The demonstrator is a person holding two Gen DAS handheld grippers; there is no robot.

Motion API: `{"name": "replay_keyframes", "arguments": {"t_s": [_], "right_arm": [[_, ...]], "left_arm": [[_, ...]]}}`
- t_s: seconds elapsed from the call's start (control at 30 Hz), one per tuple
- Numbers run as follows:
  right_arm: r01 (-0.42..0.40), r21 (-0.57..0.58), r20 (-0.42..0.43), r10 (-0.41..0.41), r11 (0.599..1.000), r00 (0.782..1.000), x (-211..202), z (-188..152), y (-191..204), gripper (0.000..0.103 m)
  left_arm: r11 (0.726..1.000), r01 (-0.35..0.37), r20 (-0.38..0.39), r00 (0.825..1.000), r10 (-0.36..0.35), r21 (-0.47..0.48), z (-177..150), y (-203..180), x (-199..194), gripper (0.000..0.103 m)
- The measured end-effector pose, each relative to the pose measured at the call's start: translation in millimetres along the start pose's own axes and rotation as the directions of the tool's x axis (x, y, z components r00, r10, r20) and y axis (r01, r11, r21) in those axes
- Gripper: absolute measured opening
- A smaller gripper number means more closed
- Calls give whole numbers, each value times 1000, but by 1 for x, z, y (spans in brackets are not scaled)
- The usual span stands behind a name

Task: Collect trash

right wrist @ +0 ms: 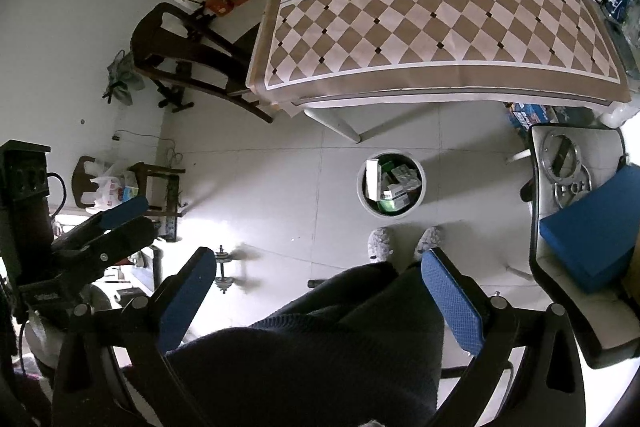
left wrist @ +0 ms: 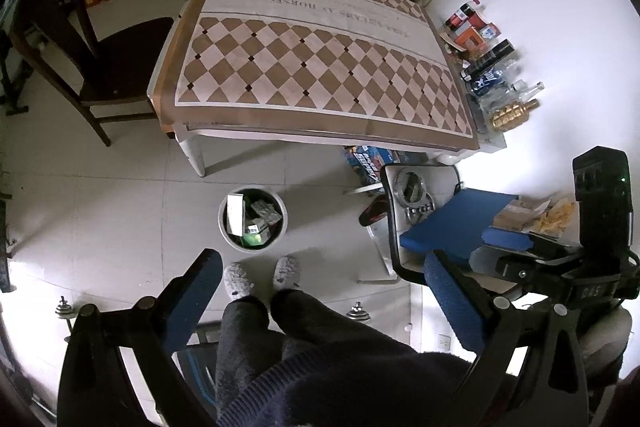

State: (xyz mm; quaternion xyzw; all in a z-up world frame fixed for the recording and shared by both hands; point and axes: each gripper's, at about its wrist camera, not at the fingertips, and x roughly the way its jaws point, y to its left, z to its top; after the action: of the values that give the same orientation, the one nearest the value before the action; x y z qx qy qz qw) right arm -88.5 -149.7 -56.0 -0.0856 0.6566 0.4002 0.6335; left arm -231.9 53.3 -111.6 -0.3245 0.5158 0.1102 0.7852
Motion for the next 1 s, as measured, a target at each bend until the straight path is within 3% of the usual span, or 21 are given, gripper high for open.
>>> {"name": "replay_keyframes", "arguments": {"t_s": [1.0], "right_arm": [[-13, 3, -3, 13, 1000, 1000, -1, 4, 6, 103]], "left_arm": [[999, 33, -19, 999, -33, 25, 4, -9, -2, 103]]}}
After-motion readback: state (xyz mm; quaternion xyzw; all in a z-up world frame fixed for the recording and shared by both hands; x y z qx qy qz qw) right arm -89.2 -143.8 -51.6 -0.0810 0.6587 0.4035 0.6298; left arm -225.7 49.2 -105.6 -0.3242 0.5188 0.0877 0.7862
